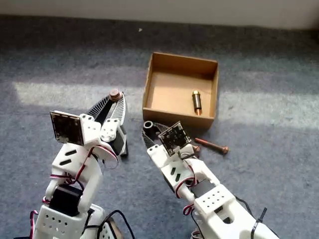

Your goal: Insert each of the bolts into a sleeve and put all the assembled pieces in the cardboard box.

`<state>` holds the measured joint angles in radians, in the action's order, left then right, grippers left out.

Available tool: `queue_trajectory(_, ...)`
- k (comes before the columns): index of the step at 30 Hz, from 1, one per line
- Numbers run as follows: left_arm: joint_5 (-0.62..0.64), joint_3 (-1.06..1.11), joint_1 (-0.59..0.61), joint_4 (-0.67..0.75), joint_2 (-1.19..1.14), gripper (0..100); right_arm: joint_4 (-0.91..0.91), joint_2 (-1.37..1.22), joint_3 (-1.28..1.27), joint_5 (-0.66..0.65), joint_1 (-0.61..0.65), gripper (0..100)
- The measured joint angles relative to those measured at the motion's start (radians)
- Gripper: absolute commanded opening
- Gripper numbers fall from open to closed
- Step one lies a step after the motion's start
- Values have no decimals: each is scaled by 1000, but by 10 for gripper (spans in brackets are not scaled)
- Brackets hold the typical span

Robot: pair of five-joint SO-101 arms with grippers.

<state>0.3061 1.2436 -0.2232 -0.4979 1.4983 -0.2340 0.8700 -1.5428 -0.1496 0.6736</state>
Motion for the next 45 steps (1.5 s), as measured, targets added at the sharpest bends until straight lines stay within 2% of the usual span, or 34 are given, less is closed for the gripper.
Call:
queue_trajectory(6, 26, 0, -2, 5, -3, 7, -37, 0, -17, 0, 41, 6)
queue_trajectory(12, 29, 26, -75, 5, -11, 7, -37, 0, -17, 0, 60, 6)
queue_trajectory(25, 31, 92, -74, 77, -14, 7, -37, 0, -17, -84, 60, 6)
queue_trajectory(32, 100, 92, -72, 77, -14, 7, -37, 0, -17, -87, 60, 6)
queue_trajectory(41, 103, 91, -89, 55, -8, 7, -34, 296, -124, -89, 60, 5)
queue_trajectory(45, 103, 54, -120, 55, 3, 8, 51, 399, -129, -89, 58, 5)
